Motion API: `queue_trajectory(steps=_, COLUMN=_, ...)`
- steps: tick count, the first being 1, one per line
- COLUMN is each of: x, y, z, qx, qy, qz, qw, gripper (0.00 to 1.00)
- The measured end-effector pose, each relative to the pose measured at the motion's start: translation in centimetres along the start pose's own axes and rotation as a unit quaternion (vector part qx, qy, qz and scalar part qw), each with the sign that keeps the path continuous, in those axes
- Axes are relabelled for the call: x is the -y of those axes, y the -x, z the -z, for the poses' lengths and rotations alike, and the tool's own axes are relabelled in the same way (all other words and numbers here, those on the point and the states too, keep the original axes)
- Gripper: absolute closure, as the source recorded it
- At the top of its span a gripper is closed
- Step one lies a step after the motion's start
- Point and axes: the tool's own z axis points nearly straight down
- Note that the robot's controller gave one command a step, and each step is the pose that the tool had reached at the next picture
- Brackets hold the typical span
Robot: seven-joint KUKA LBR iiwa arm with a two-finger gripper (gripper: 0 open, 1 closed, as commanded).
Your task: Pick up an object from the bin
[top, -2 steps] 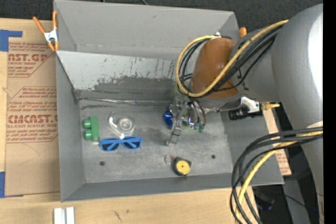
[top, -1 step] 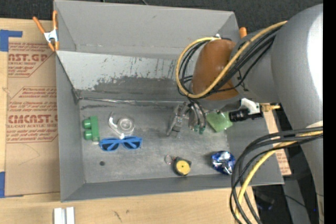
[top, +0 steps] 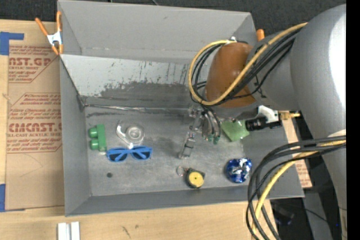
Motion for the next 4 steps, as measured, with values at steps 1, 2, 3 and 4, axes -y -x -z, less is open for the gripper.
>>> queue_trajectory(steps=1, x=11.8, y=1.4, z=3.4, qx=-0.0013, qy=0.007, qz=0.011, qw=0.9999, gripper=0.00)
queue_trajectory(steps=2, x=15.8, y=-4.6, z=4.7, qx=-0.0028, qy=0.006, qz=0.115, qw=0.9933, gripper=0.00)
queue_trajectory(steps=3, x=15.4, y=-3.8, z=0.0, qx=0.0028, qy=0.000, qz=0.299, qw=0.9544, gripper=0.00)
queue_trajectory(steps=4, x=15.5, y=-3.8, z=0.1, qx=0.0022, qy=0.000, qz=0.297, qw=0.9548, gripper=1.00)
